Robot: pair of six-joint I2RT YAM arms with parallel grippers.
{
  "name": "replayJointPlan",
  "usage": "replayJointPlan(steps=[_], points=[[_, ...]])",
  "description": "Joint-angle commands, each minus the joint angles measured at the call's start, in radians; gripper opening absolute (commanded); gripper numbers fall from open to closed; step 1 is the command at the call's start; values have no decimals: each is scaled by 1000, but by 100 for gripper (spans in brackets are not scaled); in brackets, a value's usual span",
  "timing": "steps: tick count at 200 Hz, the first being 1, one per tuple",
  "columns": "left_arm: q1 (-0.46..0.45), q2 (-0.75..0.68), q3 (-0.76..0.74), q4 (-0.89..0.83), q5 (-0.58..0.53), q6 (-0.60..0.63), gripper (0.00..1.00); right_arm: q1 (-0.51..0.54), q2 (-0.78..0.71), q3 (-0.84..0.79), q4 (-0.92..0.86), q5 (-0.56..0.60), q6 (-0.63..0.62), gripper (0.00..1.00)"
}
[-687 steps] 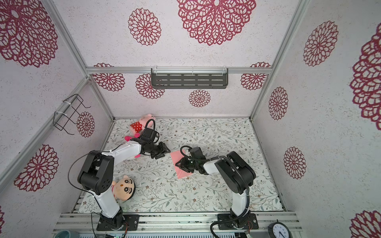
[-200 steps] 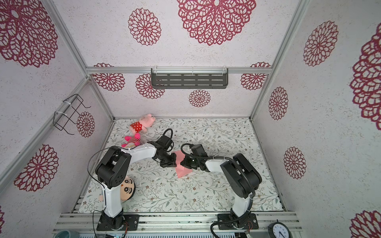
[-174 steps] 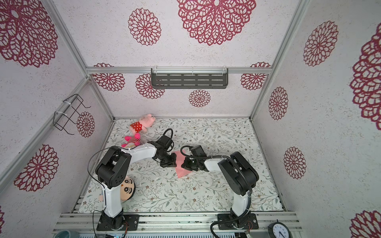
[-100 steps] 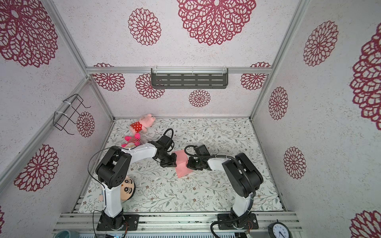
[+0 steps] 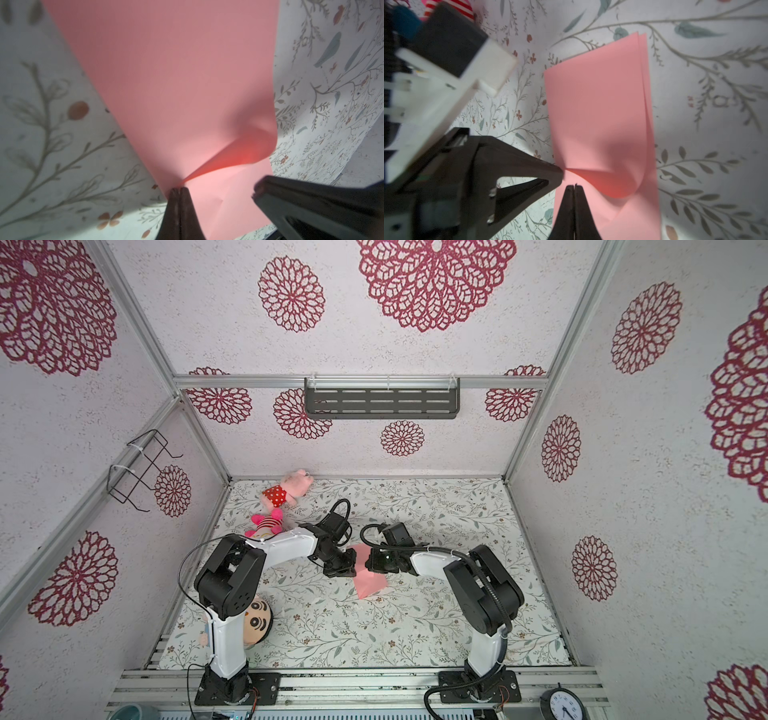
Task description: Fold a paper plane with a square sheet of paper (pick it up from the middle)
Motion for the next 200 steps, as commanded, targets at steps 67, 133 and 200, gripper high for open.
replayJointPlan(steps=[67,133,200], points=[[-9,59,-25,-91,-72,17,0,-54,-32,-80,-71,226,61,6],[-10,62,-14,-90,-63,18,0,-37,-197,-146,60,127,81,7],[-11,65,-15,-88,-63,18,0,1,-42,-42,57,60,90,7]])
